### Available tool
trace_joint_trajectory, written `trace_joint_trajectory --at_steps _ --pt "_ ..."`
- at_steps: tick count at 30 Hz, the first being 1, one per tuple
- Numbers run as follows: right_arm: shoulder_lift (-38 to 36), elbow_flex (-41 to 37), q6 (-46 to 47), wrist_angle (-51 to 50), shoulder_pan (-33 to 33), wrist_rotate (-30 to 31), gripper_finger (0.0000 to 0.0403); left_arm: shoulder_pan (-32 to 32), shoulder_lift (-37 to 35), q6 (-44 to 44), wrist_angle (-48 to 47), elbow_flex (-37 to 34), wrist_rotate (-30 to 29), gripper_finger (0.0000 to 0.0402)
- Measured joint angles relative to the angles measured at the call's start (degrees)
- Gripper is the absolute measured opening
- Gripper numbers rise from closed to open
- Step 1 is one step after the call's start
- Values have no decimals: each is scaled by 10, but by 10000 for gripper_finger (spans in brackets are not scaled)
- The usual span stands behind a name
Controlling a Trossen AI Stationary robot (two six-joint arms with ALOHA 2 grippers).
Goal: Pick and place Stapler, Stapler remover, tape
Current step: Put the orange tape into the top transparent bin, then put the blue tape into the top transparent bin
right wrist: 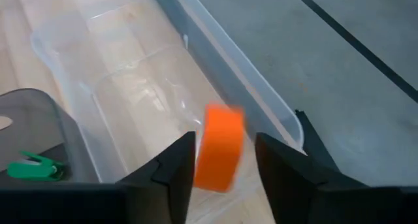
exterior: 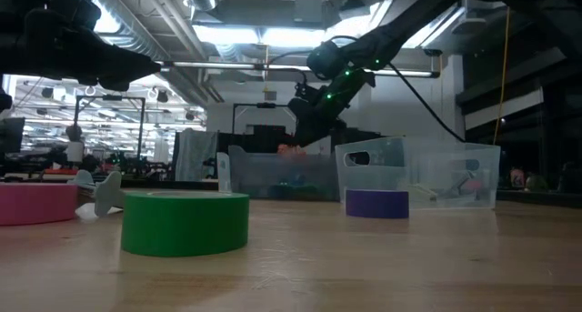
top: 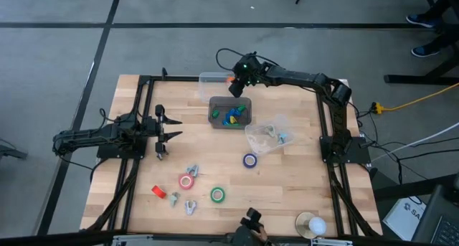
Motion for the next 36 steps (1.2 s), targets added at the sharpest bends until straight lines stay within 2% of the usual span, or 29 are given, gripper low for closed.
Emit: trace_joint_trajectory --at_steps 7,11,18,24,36 --pt "0 0 0 -1 0 0 223 0 0 0 0 0 0 169" --pt "0 0 8 -1 0 0 239 0 0 0 0 0 0 169" --pt "0 0 10 0 1 -9 232 0 0 0 0 0 0 169" --pt "0 5 10 -1 8 -46 219 0 0 0 0 0 0 169" --pt "-1 58 -39 -30 73 -46 208 0 0 0 0 0 0 169"
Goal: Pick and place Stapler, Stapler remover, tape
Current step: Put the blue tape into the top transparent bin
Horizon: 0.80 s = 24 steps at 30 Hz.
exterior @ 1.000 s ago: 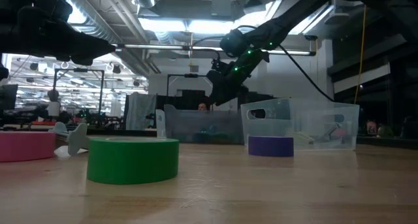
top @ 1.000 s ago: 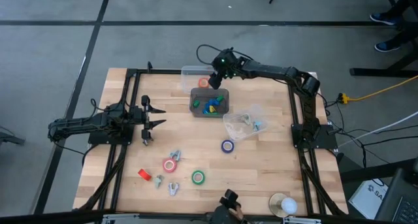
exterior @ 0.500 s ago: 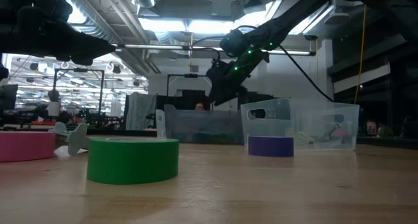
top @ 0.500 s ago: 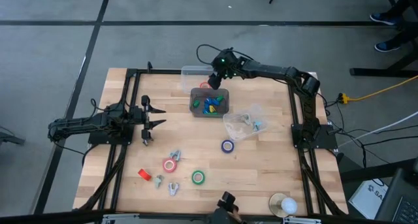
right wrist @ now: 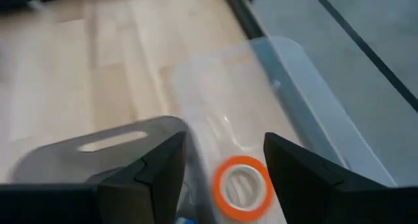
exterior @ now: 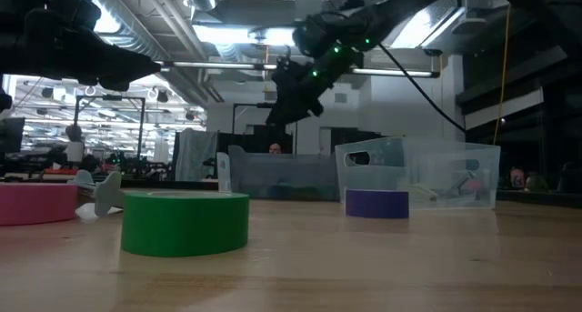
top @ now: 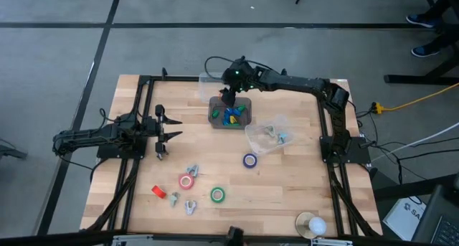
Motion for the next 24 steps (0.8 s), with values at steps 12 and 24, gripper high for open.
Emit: trace_joint_trajectory --at_steps 12,24 --pt "-8 37 -66 -41 90 -96 208 0 0 0 0 0 0 169" --pt "-15 37 -101 -121 196 -101 208 0 0 0 0 0 0 169"
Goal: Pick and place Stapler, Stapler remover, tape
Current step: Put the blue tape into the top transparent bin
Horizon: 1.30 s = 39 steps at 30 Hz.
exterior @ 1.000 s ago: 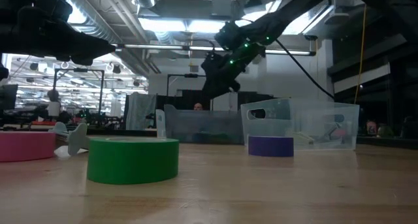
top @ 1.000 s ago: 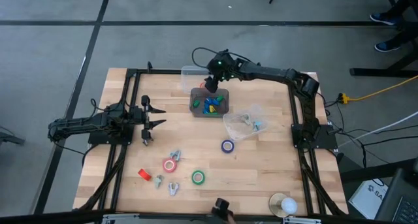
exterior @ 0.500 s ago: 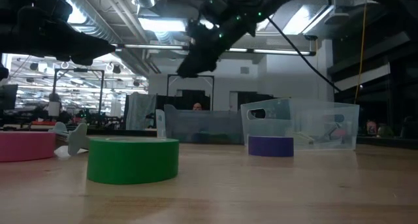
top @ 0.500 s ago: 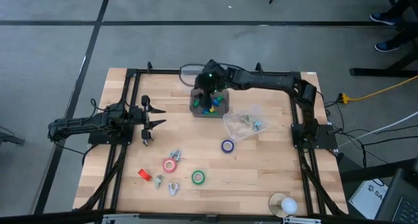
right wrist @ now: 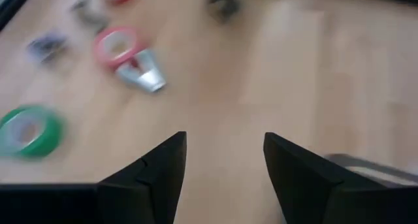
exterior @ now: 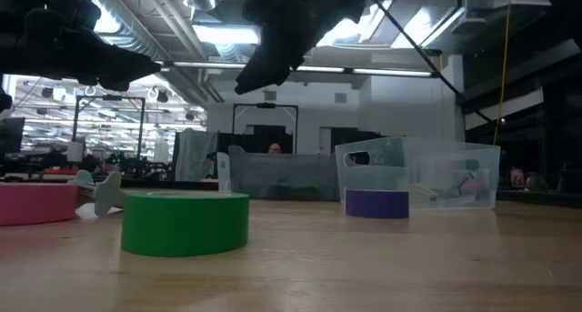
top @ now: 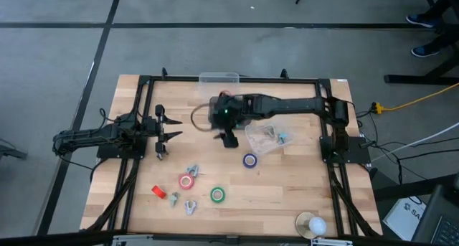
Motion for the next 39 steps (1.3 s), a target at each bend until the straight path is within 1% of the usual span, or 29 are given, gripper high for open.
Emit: trace_joint_trajectory --at_steps 4,8,22,31,35,39 --pt "0 0 -48 -55 36 -37 208 0 0 0 0 0 0 169" --pt "0 0 -61 -94 66 -47 208 0 0 0 0 0 0 169" --pt "0 0 -58 -171 149 -45 208 0 0 0 0 0 0 169" --pt "0 0 -12 -238 200 -45 208 0 0 0 0 0 0 169" --pt "0 0 17 -266 229 -22 208 0 0 0 0 0 0 169" --pt "0 0 44 -298 256 29 208 0 0 0 0 0 0 169"
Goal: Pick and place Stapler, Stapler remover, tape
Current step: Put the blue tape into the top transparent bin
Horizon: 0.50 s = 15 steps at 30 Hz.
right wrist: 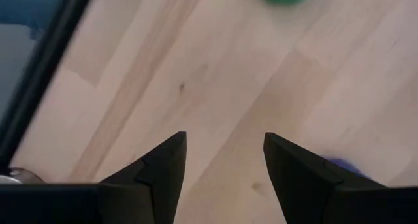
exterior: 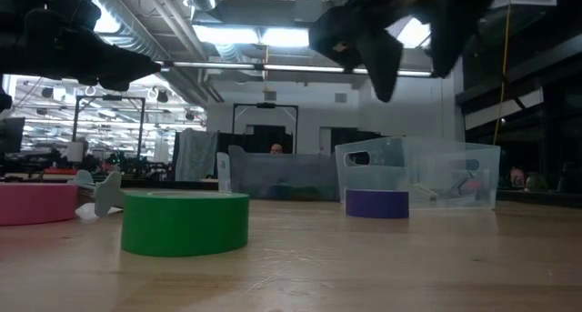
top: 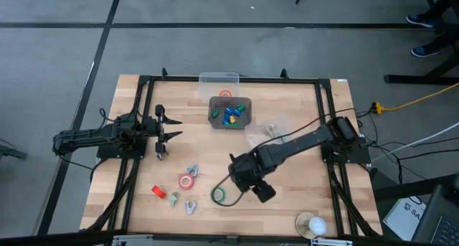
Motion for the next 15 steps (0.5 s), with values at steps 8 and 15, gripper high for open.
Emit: trace_joint_trajectory --at_steps 8,15 --pt "0 -2 42 -4 30 103 208 0 0 0 0 0 0 169" --pt "0 -69 105 33 24 161 208 0 0 0 0 0 0 169"
